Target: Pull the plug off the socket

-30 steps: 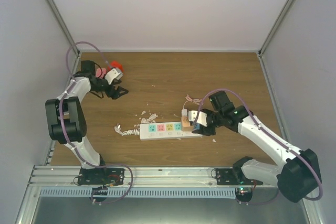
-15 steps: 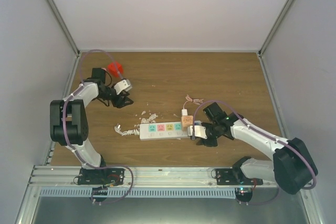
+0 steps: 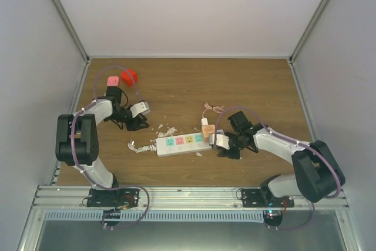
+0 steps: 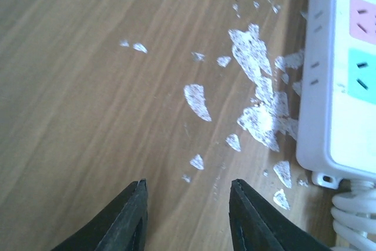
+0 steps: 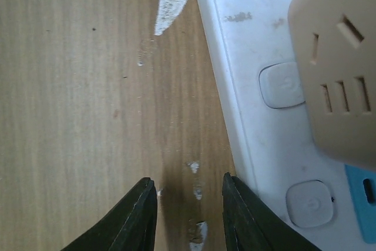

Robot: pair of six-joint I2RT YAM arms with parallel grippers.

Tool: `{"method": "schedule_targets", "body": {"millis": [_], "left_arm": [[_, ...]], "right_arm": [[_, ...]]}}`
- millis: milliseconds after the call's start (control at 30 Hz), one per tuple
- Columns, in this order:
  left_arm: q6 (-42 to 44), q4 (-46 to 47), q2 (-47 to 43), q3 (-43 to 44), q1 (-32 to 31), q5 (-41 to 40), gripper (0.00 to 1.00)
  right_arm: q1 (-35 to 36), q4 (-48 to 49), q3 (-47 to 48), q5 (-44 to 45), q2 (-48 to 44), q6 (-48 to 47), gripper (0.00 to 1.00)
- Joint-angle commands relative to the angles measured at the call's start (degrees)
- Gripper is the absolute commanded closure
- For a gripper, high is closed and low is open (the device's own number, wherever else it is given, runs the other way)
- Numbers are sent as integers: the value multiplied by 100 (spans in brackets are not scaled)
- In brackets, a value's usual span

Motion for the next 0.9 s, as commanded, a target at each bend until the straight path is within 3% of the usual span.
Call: {"method": "schedule_targets", "body": {"millis": [0,167,533,867], "left_arm": [[362,-65,-191,-278,-83,39,61],[458,-33,-229,-585,-155,51,66],[510,101,-329,-1039,-557,131,67],[750,-221,-710,-1371,-890,466,67]], "right_arm": [[-164,620,133,-183,229,184,67],[-407,695,545,-600,663,407,60],[-454,633,1433,-1458,1444,1109,57],[-520,738,1797,-1643,1864,1568,55]]}}
